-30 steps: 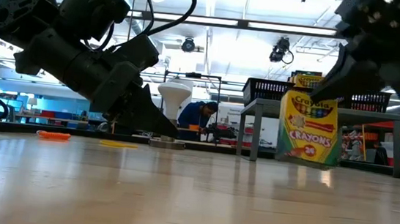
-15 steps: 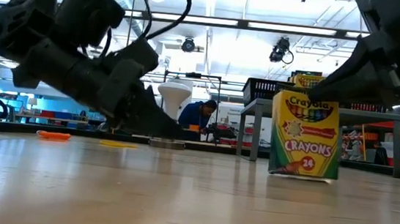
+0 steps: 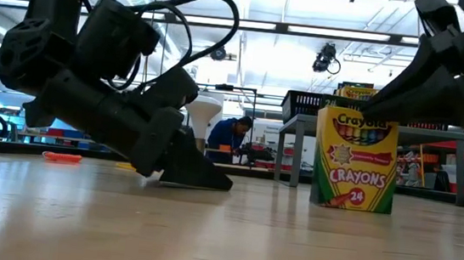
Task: Pick & Place Office Desk Supplies
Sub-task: Put the yellow crayon box into the middle black basket on the shelf
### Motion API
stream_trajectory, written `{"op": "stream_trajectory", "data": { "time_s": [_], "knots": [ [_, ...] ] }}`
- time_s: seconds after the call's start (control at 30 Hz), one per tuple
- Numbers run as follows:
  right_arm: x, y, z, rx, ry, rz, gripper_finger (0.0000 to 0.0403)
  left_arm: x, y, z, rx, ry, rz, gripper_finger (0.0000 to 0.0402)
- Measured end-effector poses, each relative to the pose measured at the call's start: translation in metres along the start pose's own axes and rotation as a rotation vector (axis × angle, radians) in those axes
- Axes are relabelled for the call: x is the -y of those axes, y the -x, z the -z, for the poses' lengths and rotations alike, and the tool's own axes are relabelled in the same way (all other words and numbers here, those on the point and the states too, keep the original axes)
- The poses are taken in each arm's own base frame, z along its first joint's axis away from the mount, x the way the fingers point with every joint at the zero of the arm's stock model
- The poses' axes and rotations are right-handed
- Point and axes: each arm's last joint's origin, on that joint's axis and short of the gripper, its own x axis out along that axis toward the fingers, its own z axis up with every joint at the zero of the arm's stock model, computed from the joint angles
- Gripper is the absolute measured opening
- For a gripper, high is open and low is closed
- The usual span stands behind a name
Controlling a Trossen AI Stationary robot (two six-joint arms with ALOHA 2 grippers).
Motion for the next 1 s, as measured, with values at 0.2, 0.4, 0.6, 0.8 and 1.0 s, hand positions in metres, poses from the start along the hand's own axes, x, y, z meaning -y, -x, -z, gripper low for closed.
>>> {"op": "stream_trajectory", "data": {
  "time_s": [0.2, 0.4, 0.6, 0.8, 1.0],
  "knots": [
    [-0.003, 0.003, -0.004, 0.029, -0.064, -0.031, 0.0067, 0.000, 0.000, -0.001, 0.012, -0.015, 0.007, 0.0096],
    [-0.001, 0.004, -0.010, 0.042, -0.181, -0.069, 0.0141, 0.000, 0.000, -0.001, 0.012, -0.020, 0.010, 0.0095],
    [0.013, 0.009, -0.027, 0.066, -0.276, -0.078, 0.0204, 0.000, 0.000, -0.001, 0.013, -0.042, 0.014, 0.0094],
    [0.056, 0.011, -0.053, 0.009, -0.435, -0.221, 0.0231, 0.001, 0.000, -0.001, 0.012, -0.041, 0.016, 0.0094],
    [0.101, -0.020, -0.063, -0.224, -0.542, -0.496, 0.0253, 0.001, 0.000, -0.001, 0.009, -0.041, 0.031, 0.0094]
  ]
}}
